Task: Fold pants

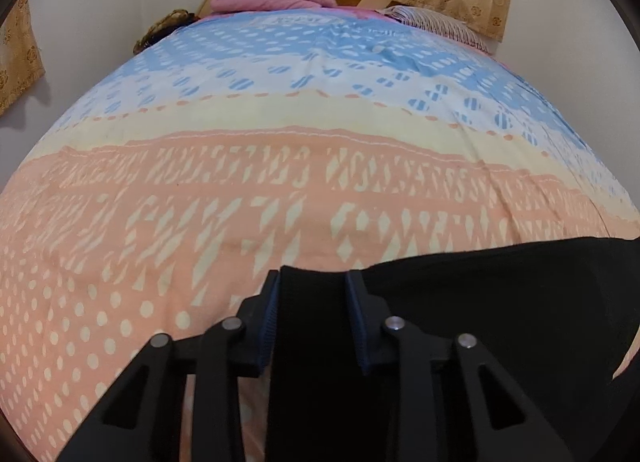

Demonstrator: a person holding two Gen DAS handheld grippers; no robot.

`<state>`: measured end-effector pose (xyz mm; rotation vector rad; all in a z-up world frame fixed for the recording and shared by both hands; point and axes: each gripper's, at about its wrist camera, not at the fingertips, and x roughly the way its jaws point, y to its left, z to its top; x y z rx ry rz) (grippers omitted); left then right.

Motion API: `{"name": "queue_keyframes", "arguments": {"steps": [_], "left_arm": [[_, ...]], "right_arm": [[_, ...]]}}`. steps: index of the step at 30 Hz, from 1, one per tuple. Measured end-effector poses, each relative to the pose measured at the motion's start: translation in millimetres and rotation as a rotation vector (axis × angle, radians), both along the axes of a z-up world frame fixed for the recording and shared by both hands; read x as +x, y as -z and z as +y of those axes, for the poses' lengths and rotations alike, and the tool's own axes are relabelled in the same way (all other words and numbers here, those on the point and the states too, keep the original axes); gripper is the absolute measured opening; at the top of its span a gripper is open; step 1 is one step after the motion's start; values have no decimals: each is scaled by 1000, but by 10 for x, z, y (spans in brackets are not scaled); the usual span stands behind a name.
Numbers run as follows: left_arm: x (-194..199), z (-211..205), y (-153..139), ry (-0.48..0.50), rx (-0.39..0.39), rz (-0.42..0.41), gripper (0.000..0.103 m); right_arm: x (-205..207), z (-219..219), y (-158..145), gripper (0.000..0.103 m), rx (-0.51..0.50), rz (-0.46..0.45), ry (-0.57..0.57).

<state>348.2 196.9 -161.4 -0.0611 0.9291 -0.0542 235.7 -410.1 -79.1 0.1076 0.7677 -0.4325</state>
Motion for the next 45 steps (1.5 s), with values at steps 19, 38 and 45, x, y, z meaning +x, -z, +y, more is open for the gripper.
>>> {"name": "queue_keyframes", "arguments": {"steps": [19,38,45], "left_arm": [[28,15,38,25,-54,-18,14],[82,-148,-19,61,44,-35,12],[35,-9,-70,28,-54,-50,12]], "right_arm": [[696,-992,168,50,162,111,78],[1179,-935,504,8,180,191,-66],[942,-862,169,8,153,92,-72]]}}
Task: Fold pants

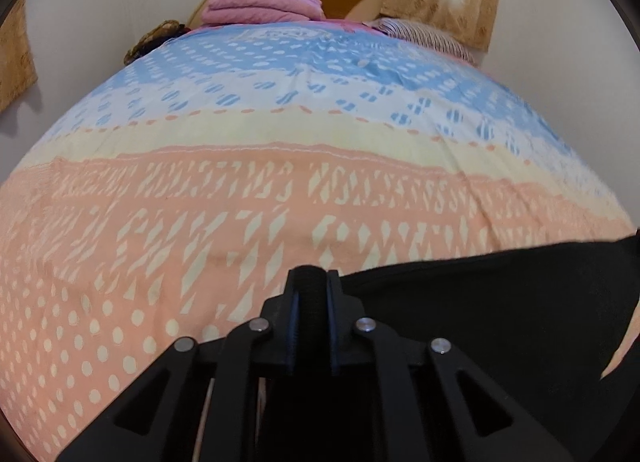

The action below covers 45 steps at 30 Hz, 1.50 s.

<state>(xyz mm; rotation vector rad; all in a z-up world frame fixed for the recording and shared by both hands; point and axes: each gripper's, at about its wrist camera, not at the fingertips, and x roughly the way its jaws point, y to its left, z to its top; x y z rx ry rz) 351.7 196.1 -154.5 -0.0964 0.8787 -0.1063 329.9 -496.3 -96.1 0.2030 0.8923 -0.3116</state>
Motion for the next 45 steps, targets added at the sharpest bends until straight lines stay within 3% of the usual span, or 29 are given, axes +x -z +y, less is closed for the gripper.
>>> {"name": "queue_keyframes", "arguments": {"steps": [17,26,35,45], "left_arm": [[-345,67,-469,21,-79,-130,11],[-691,201,-629,28,-154,-215,11],[-1214,301,-643,81,-217,-309,11],[-1762,384,-186,124,-206,-280,11]], "right_arm": [[-1030,72,-660,7,10,-239,-34],[-1693,34,-806,7,45,-354,-23],[-2340,14,-690,6,87,-389,14],[-2858,-161,-74,1,165,-263,95]]}}
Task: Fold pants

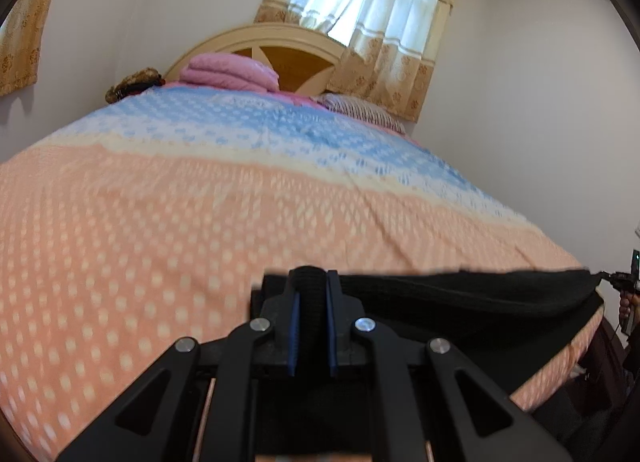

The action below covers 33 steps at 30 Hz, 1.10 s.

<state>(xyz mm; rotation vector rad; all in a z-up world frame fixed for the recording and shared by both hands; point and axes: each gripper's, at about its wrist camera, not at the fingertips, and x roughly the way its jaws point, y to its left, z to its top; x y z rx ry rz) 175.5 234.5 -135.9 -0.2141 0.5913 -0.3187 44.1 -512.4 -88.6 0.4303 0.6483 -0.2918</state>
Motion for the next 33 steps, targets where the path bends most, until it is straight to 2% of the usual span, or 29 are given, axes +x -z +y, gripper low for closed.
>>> {"name": "queue_keyframes", "arguments": {"steps": [4,8,10,13,14,15,16,17,20,22,25,28,33], "left_arm": [[-116,-30,161,-8,49,17,12],[-177,-101,213,-8,115,-4,13],[-229,-106,232,-13,134,-14,14],[-240,-95,241,-12,142,-19,15],[-242,-90,243,-10,144,-20,15],[-244,-96,252,-11,145,-19,15],[-243,-103,249,-10,149,-20,15],[-238,-109,245,-9,151,-20,15],[-240,-127,228,-9,157,-27,15],[-233,-122,228,-10,149,-27,15],[-238,-120,237,-12,148,-28,15],[-253,-108,249,-16,135,-28,15],[-260,-105,260,-24,114,-31,15]], "right_arm": [[-66,42,129,2,10,29,-13],[-122,82,146,3,10,44,-3],[-183,104,108,3,-25,61,56],[-286,273,-51,5,-93,33,62],[-296,407,-137,13,-124,20,41],[-278,543,-210,21,-139,5,0],[-240,717,-274,45,-145,-6,-55],[-173,906,-331,59,-150,-12,-106],[13,1531,-383,59,-218,-28,-263],[203,2054,-318,59,-277,5,-389],[458,2889,-90,59,-326,48,-593],[548,3551,168,58,-364,72,-759],[568,4295,510,53,-487,98,-925]]}}
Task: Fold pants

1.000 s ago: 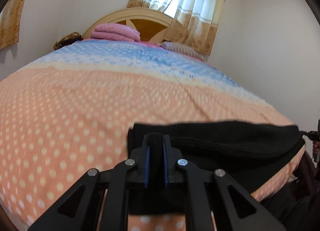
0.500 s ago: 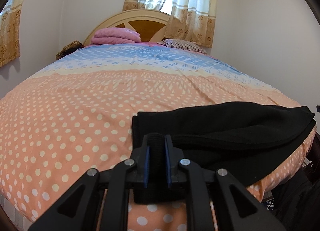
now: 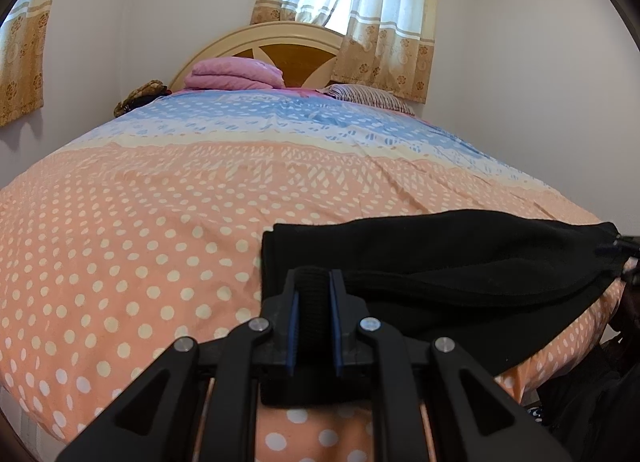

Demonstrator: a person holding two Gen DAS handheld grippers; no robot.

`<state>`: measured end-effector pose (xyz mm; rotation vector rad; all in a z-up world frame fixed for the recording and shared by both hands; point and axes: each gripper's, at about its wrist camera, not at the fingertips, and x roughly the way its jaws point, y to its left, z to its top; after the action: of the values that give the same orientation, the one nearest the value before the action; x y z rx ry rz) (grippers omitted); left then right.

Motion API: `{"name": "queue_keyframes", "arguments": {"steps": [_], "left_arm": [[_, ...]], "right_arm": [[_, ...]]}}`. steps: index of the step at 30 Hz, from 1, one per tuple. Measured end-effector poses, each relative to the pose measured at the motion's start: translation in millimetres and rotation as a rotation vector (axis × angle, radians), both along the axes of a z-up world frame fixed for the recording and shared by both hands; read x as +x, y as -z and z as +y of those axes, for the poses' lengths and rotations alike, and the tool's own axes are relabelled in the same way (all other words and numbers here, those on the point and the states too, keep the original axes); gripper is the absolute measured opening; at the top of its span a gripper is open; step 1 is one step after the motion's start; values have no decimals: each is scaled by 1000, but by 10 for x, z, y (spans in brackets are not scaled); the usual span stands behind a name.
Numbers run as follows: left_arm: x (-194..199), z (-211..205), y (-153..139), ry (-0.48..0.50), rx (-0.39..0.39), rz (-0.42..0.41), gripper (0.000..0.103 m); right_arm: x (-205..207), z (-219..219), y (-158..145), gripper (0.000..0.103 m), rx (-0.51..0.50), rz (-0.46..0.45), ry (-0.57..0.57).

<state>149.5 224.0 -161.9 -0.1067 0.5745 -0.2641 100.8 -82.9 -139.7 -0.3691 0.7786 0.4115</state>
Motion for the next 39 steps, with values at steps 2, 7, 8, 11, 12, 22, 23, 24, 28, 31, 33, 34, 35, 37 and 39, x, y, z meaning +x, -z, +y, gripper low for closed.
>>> {"name": "queue_keyframes", "arguments": {"steps": [2,7,8,11,12,22,23,24,28,31,33,34,35,37,39], "left_arm": [[10,2,6,-1,-9,1,15],[32,-5,3,-2,-6,6,15],[38,-10,-2,-3,-1,8,15],[49,-36,-18,-1,11,10,14],[55,-39,-22,0,12,9,14],[15,5,-119,17,-14,-14,12],[-9,19,-139,19,-18,-20,12],[-45,36,-164,22,-24,-27,12],[-168,78,-165,36,-33,-36,13],[-158,68,-12,33,-14,1,13],[-141,75,70,21,-16,12,21],[-144,92,86,6,-18,9,25],[-150,111,87,-2,-25,6,33],[-181,161,80,-21,-18,1,44],[-237,224,72,-23,-10,-1,55]], "right_arm": [[87,102,111,51,-56,-13,-20],[165,268,282,37,-145,-38,-46],[148,276,274,29,-143,-43,-56],[69,253,244,23,-160,-55,-74],[46,257,247,22,-177,-67,-81],[-72,203,-20,3,-95,-86,-80],[-106,190,-68,3,-87,-93,-81],[-141,210,-84,3,-81,-97,-83],[-266,224,-89,3,-61,-68,-103],[-222,274,118,3,-92,-25,-111],[-183,311,306,3,-115,17,-108],[-154,320,339,3,-120,31,-107],[-148,333,373,3,-122,32,-106],[-140,320,344,4,-115,40,-105],[-115,310,330,4,-105,65,-109]]}}
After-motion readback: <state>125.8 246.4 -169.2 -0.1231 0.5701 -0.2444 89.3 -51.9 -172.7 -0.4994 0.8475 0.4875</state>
